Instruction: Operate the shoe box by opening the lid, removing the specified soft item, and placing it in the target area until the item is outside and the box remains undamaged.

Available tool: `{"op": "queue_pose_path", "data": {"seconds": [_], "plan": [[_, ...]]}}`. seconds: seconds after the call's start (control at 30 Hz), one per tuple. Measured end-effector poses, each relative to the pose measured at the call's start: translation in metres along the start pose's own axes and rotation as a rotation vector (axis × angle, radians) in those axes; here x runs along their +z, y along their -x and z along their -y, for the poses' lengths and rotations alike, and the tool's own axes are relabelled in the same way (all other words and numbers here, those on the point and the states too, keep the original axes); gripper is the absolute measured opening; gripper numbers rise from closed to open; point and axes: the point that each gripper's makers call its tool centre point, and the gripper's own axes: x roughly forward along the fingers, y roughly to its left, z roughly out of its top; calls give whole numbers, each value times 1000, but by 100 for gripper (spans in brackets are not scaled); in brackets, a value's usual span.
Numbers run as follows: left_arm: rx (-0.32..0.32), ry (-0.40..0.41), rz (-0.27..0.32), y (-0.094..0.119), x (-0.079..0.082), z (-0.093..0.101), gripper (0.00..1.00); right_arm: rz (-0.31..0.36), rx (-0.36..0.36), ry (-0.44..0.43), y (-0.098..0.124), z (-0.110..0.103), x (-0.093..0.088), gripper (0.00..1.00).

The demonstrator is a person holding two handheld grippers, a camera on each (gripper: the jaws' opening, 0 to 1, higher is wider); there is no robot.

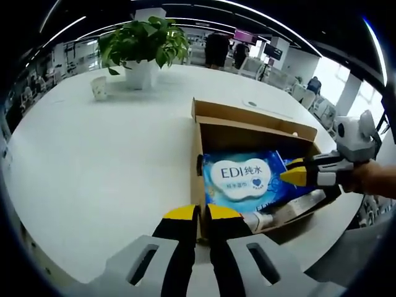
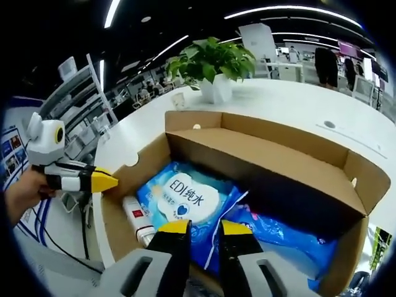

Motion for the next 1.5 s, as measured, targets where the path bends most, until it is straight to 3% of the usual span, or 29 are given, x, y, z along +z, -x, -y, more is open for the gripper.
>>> {"op": "queue_pose_path", "data": {"seconds": [0.13,0.23,0.8,1.5], "plan": [[2,2,2,0,0,0,3,-9,1,-20,-4,-1,-2,11],[3,4,2,-1,0,0,3,-12,-34,-15,-2,5,-2,0],[3,-5,-2,-1,0,1,3,51,4,-35,22,-3,16,0],[-1,-34,-23,-2,2,1,4,91,-34,-2,50,13,20,0]]}}
